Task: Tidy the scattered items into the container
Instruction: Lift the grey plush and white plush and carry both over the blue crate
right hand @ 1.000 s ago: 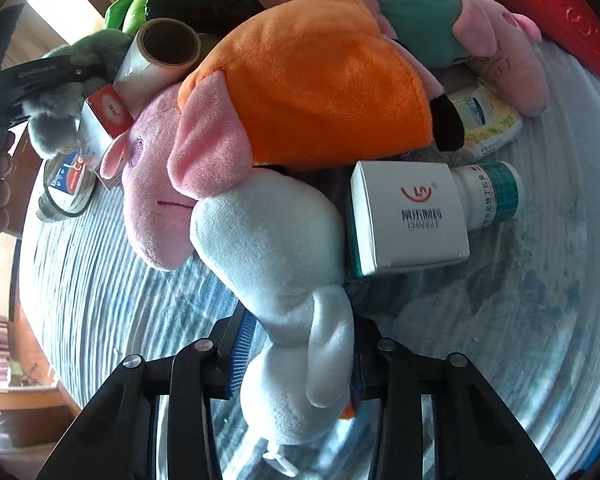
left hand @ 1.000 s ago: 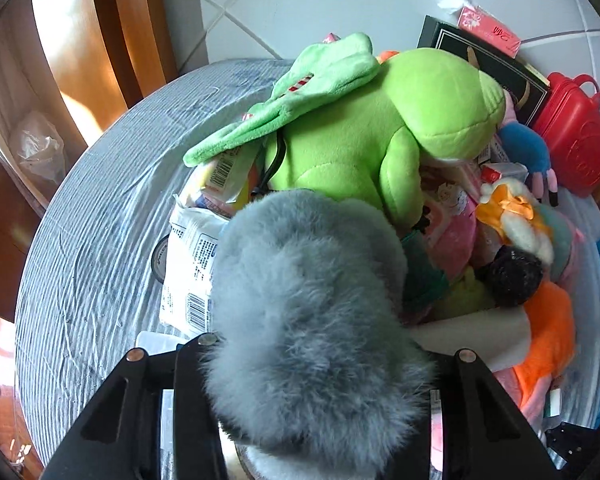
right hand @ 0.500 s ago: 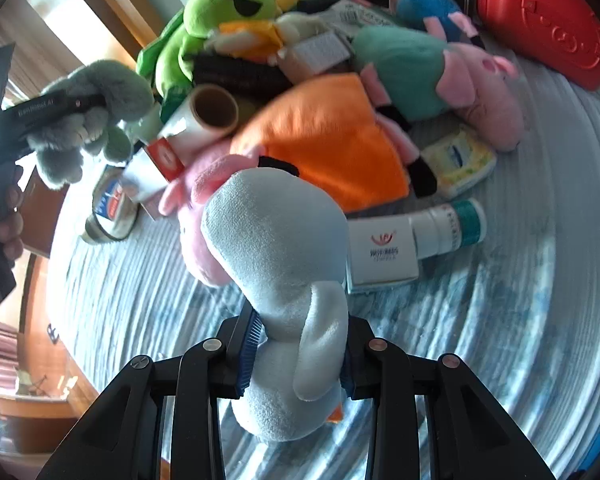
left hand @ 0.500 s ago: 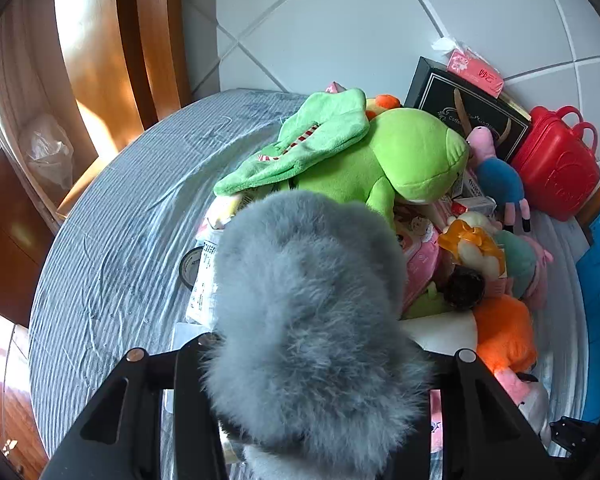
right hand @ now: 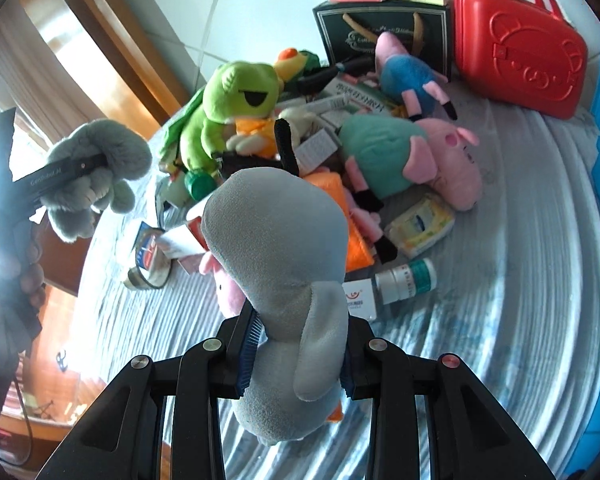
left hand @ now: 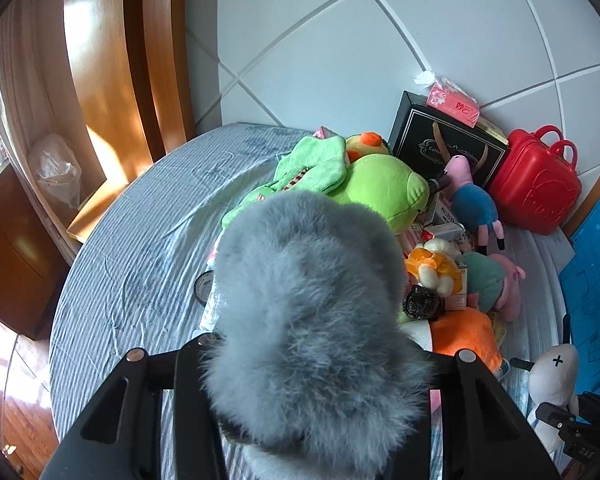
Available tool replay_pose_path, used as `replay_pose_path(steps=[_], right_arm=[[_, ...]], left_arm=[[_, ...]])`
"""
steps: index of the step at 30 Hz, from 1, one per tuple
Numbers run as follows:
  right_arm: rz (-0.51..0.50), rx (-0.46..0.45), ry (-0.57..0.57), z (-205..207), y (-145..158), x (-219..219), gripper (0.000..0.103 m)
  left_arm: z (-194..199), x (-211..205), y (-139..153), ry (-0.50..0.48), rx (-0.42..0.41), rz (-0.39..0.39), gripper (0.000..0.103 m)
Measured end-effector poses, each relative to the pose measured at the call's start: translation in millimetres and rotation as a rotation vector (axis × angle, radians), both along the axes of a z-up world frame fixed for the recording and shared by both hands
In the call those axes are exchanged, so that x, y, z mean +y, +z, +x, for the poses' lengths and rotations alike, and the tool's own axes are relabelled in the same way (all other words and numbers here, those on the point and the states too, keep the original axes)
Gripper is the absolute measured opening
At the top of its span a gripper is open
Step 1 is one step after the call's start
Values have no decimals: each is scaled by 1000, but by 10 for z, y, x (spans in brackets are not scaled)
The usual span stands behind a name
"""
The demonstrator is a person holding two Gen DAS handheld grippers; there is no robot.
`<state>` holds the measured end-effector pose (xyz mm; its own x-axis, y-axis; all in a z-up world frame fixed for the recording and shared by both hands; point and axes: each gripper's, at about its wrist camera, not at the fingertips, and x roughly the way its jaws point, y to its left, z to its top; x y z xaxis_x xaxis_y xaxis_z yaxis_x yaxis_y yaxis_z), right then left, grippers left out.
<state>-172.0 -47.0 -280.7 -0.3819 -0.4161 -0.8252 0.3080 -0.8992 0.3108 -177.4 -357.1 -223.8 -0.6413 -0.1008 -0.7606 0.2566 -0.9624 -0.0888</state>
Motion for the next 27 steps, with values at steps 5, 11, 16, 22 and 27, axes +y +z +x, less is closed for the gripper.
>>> replay_pose_path(steps=[5, 11, 16, 22, 27], right_arm=[[-3, 34, -5, 78, 306, 80, 32], [-33, 81, -20, 158, 703, 256, 32], [-56, 134, -22, 254, 1065, 398, 33], [-80, 185, -32, 346, 1438, 598, 33], [-90, 219, -24, 409, 1688, 759, 33]], left_arm=[[119, 87, 225, -3, 23, -21, 41], [244, 215, 469, -2, 39, -54, 41], [340, 372, 695, -1, 66, -89, 41], [476, 656, 1064, -16, 116, -122, 41], [578, 902, 1376, -32, 157, -144, 41]])
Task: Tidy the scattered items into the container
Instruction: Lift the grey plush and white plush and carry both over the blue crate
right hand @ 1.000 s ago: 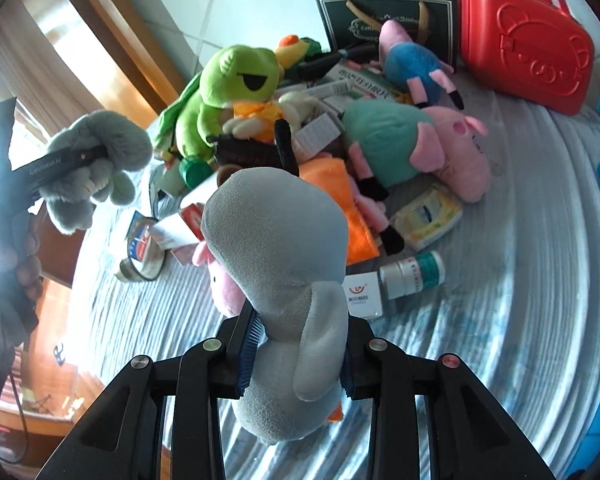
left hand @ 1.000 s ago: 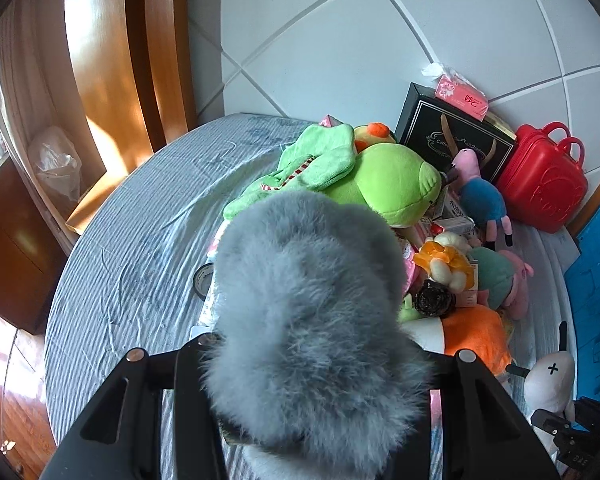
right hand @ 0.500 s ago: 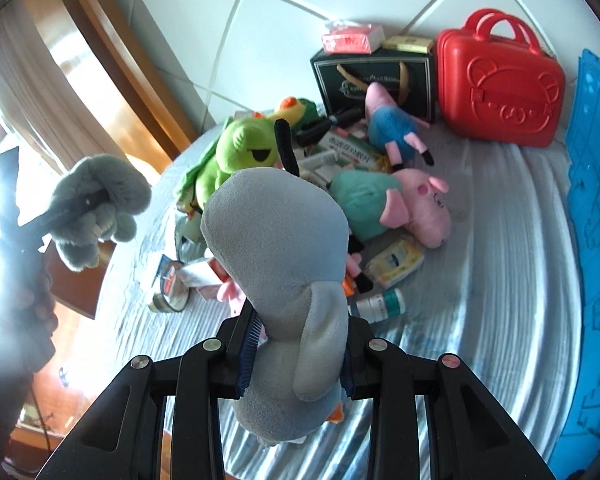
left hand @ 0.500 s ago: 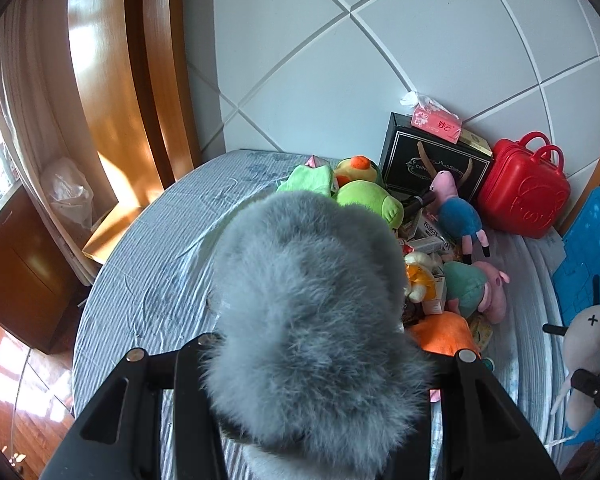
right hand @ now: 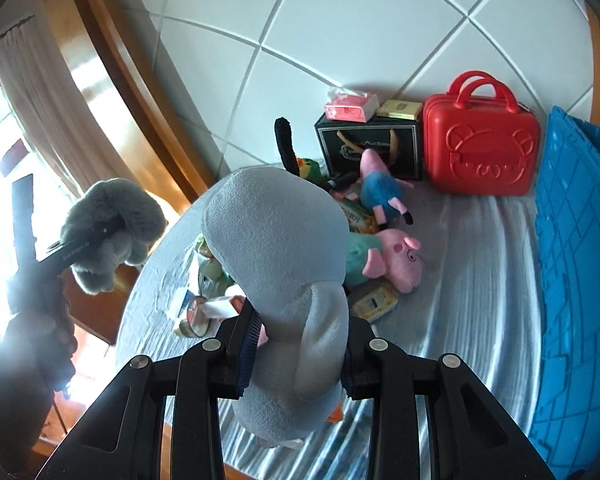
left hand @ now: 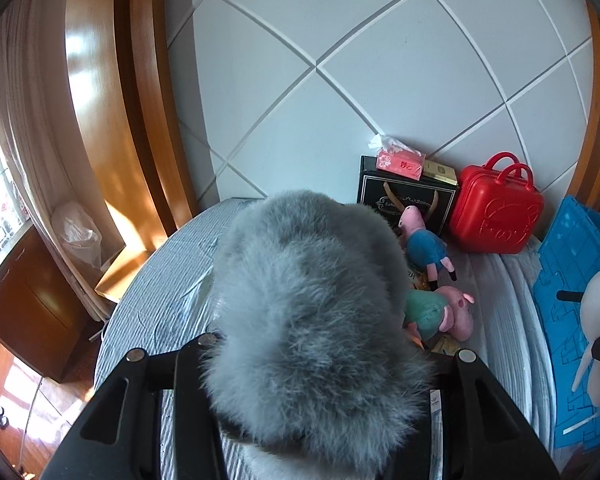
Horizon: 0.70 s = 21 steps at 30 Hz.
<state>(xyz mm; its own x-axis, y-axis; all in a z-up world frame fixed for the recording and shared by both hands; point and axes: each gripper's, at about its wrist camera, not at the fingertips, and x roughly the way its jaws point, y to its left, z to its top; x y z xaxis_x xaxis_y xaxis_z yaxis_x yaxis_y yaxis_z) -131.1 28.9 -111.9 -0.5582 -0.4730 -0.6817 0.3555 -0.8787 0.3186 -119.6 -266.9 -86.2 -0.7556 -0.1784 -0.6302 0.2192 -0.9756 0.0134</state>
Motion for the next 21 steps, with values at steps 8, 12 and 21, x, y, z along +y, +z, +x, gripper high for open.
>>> replay_pose_path(steps=[8, 12, 21], right_arm=[[-8, 24, -8, 83, 161, 235, 33], [-14, 32, -8, 129, 228, 322, 33], [-45, 56, 8, 198, 367, 501, 33]], left_arm=[[146, 270, 303, 6, 38, -5, 41], [233, 392, 382, 3, 55, -4, 41], [391, 648, 552, 14, 78, -19, 41]])
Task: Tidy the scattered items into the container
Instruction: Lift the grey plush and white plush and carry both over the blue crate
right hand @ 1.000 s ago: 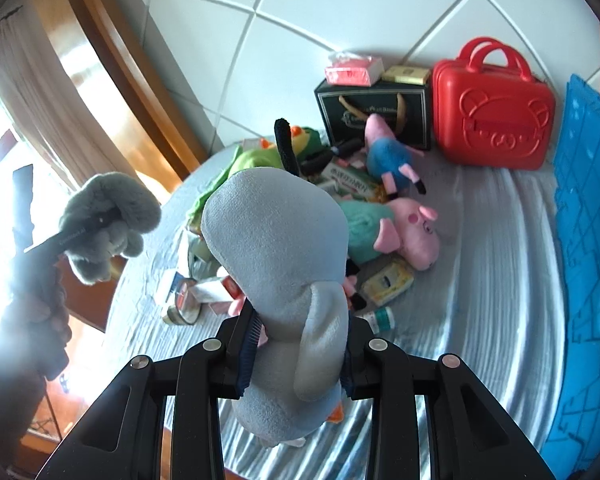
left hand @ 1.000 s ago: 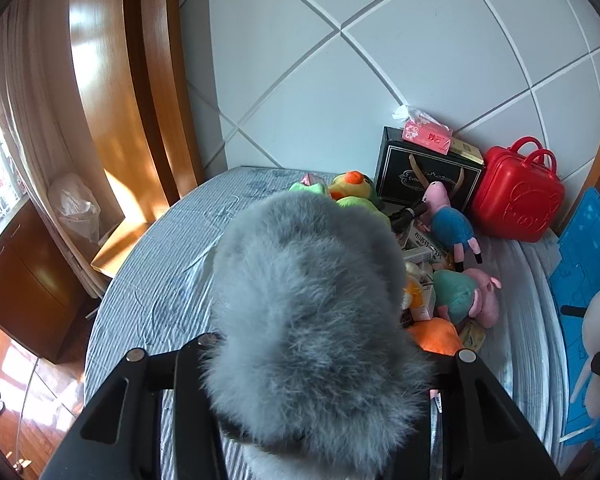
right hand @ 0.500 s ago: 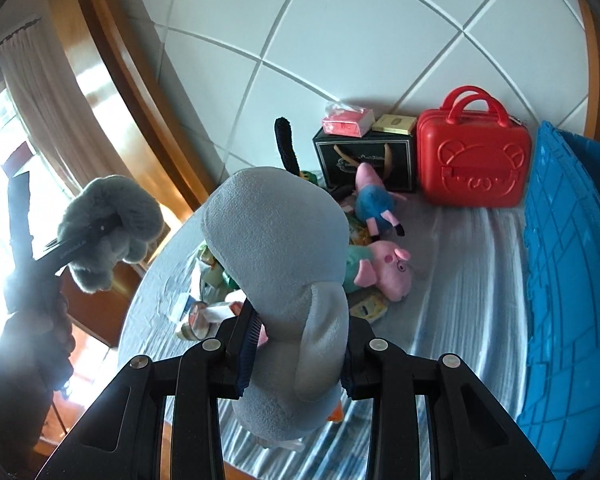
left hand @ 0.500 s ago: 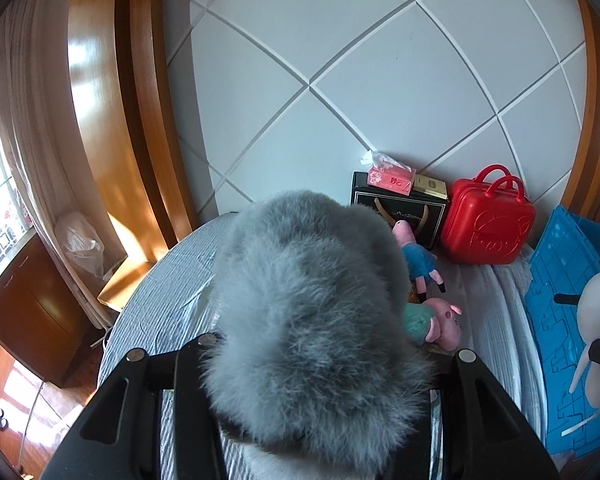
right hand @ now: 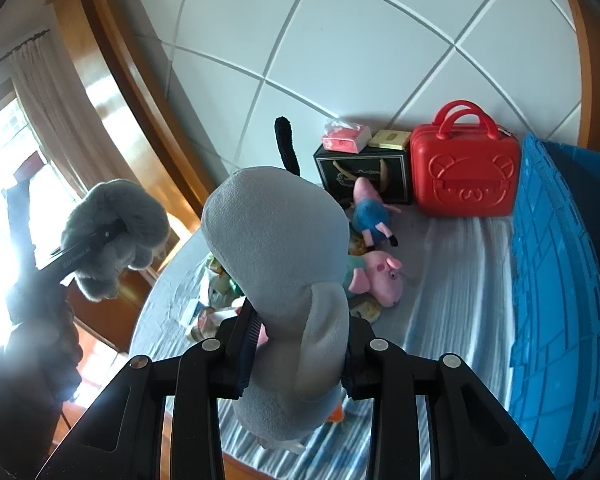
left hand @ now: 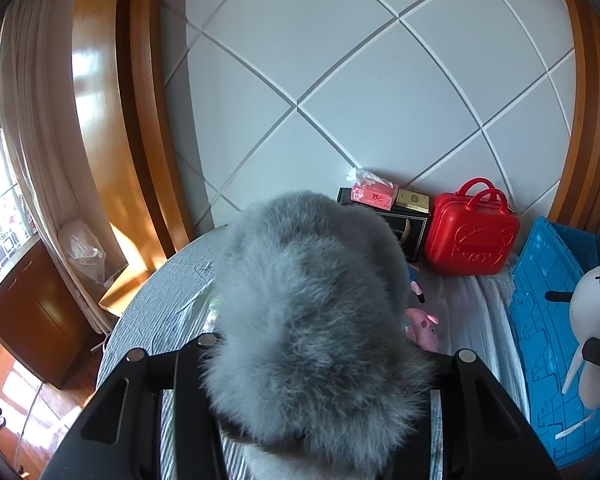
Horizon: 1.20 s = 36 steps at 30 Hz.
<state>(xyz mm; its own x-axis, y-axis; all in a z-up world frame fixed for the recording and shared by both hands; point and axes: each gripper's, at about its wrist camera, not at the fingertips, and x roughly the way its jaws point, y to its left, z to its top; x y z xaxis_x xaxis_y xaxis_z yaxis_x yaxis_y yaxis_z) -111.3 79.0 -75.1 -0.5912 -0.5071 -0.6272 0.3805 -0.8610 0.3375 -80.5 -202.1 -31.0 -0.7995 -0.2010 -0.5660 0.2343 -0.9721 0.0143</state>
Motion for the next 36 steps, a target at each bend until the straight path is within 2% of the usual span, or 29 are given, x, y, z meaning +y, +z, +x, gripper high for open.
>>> replay_pose_path(steps=[16, 28, 36], right_arm=[[-30, 43, 67, 60, 288, 242, 33], [-52, 76, 63, 20, 514, 761, 33], [-78, 85, 30, -49, 609, 1260, 33]], left_arm=[[172, 466, 290, 22, 59, -16, 41], [-22, 1136, 497, -29, 91, -35, 41], [-270, 1773, 563, -106, 96, -50, 41]])
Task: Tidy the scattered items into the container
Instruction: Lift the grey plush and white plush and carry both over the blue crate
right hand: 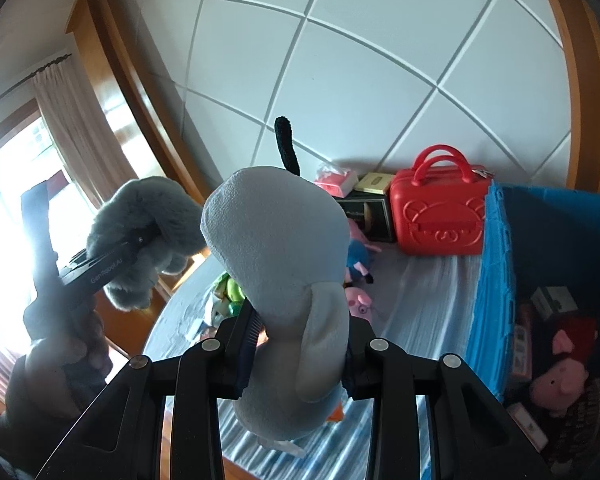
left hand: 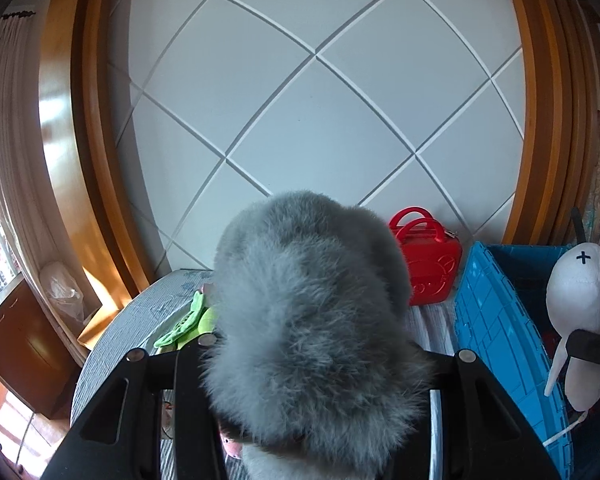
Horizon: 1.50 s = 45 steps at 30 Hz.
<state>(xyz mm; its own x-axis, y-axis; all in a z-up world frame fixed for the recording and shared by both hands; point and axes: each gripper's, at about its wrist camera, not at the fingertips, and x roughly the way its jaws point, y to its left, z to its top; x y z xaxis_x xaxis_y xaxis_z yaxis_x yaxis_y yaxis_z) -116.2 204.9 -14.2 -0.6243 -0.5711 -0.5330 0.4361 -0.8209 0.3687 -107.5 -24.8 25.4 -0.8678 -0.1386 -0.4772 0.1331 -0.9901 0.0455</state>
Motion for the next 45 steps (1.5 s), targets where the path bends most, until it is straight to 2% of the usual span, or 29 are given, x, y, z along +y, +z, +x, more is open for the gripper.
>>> replay_pose_path(steps=[17, 30, 45], right_arm=[[-10, 0, -180, -30, 117, 1173, 34], [-8, -38, -382, 103, 10, 2074, 34], [-6, -83, -607, 399, -168, 2972, 34]], left_arm=[[-497, 1387, 91, -220, 11, -6, 41], [-840, 2529, 73, -429, -6, 1, 41], [-1171, 3579, 30, -650, -42, 12, 41]])
